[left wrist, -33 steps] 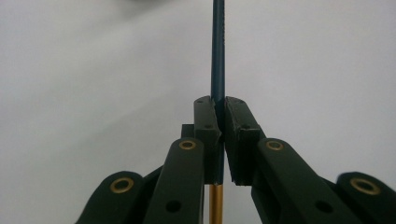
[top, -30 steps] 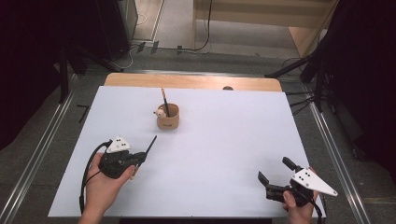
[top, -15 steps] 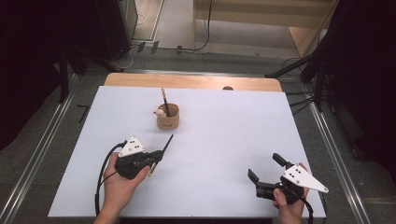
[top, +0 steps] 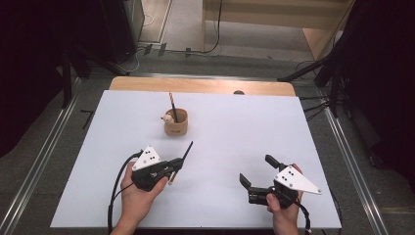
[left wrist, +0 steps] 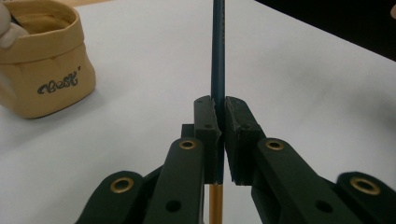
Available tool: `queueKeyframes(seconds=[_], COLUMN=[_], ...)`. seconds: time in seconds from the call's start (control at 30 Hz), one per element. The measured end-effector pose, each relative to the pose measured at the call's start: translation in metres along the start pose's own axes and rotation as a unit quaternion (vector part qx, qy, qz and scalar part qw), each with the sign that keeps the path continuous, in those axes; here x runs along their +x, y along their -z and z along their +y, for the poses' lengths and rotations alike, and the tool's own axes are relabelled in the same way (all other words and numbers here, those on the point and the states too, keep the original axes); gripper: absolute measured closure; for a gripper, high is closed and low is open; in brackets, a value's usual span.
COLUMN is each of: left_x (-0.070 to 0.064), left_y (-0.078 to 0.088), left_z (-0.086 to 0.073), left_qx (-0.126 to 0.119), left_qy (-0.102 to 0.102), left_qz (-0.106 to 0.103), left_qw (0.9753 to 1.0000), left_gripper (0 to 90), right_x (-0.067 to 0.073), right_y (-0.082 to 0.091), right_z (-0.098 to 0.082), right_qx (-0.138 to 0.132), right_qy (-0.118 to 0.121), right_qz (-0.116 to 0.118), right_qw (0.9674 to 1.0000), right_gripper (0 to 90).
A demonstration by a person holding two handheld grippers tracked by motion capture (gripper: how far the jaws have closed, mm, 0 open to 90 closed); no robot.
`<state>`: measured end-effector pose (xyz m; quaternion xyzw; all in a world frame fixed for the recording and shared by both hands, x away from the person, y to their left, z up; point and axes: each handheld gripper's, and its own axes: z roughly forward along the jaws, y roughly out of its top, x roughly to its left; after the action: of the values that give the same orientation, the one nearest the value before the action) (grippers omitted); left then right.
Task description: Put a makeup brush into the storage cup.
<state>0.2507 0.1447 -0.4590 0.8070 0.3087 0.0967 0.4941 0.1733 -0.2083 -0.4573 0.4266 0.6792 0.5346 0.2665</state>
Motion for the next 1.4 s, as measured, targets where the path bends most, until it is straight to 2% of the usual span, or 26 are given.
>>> queueKeyframes(seconds=[0.3, 0.43, 0.73, 0.83, 0.93, 1.0, 1.1, 1.23, 1.33, 1.4], left_x=[-0.005, -0.010, -0.017, -0.019, -0.021, -0.023, -0.027, -0.031, -0.034, -0.036], left_y=[-0.002, -0.005, -0.009, -0.010, -0.011, -0.012, -0.013, -0.016, -0.017, -0.018], left_z=[-0.001, -0.002, -0.004, -0.004, -0.005, -0.006, -0.006, -0.007, -0.007, -0.007], left_qx=[-0.025, -0.030, -0.047, -0.053, -0.061, -0.066, -0.069, -0.071, -0.070, -0.072], left_qy=[0.001, -0.005, -0.003, 0.001, 0.001, 0.000, -0.002, -0.006, -0.008, -0.009], left_qz=[-0.012, -0.019, -0.034, -0.043, -0.052, -0.056, -0.062, -0.065, -0.068, -0.070], left_qw=[0.9996, 0.9994, 0.9983, 0.9977, 0.9968, 0.9963, 0.9957, 0.9954, 0.9952, 0.9949], left_gripper=[85.3, 85.3, 85.3, 85.3, 85.3, 85.3, 85.3, 85.3, 85.3, 85.3], right_x=[0.021, 0.029, 0.046, 0.050, 0.052, 0.055, 0.056, 0.058, 0.059, 0.060], right_y=[-0.021, -0.029, -0.045, -0.049, -0.053, -0.054, -0.055, -0.057, -0.058, -0.059], right_z=[0.008, 0.011, 0.013, 0.012, 0.011, 0.012, 0.013, 0.011, 0.010, 0.010], right_qx=[0.002, 0.002, 0.011, 0.009, 0.004, 0.003, -0.001, 0.004, 0.006, 0.006], right_qy=[-0.007, -0.022, -0.051, -0.063, -0.091, -0.102, -0.131, -0.146, -0.164, -0.170], right_qz=[0.026, 0.044, 0.070, 0.068, 0.076, 0.071, 0.065, 0.060, 0.086, 0.095], right_qw=[0.9996, 0.9988, 0.9962, 0.9956, 0.9930, 0.9922, 0.9893, 0.9874, 0.9828, 0.9809], right_gripper=[2.6, 5.7, 13.4, 16.1, 21.2, 25.3, 34.8, 42.2, 47.9, 51.8])
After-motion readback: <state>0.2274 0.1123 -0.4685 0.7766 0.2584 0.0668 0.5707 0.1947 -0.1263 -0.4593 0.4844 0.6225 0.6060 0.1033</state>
